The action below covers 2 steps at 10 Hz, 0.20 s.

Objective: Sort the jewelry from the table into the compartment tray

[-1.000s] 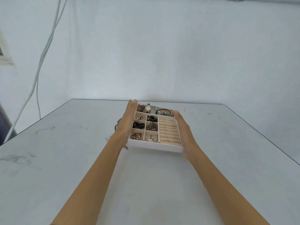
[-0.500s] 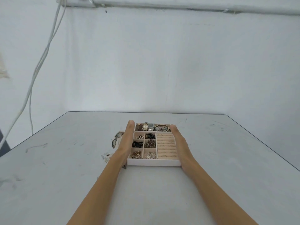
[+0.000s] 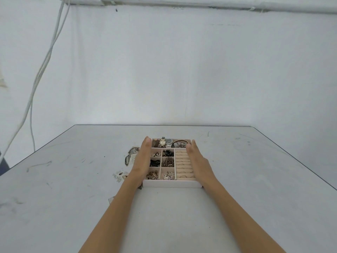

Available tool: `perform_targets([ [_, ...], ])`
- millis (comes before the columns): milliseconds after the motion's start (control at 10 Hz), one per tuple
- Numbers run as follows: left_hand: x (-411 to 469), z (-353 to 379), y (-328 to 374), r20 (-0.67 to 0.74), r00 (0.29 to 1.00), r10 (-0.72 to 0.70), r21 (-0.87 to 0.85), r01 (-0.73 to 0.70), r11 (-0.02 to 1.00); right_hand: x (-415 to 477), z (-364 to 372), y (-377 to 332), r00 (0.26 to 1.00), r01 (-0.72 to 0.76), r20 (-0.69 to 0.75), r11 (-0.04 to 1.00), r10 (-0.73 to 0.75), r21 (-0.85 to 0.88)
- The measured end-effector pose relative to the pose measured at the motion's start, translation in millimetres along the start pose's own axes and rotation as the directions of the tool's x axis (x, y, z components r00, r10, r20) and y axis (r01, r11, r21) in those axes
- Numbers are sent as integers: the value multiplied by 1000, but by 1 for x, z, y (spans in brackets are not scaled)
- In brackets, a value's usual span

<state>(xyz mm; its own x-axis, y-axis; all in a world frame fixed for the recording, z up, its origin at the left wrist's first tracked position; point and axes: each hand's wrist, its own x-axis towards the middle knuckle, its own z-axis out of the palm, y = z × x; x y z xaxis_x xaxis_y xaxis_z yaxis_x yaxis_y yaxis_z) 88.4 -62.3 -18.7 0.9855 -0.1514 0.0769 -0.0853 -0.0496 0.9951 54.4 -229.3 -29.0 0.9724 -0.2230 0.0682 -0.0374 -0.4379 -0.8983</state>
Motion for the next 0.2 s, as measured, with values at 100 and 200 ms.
perform_targets([
  [100, 5, -7, -7, -52, 999, 14, 87, -10, 996, -4, -2, 0, 1000, 8, -16, 1000, -8, 21],
  [200, 4, -15, 2, -80, 993, 89, 179, -74, 981, -9, -12, -6, 1000, -2, -20, 999, 2, 36],
])
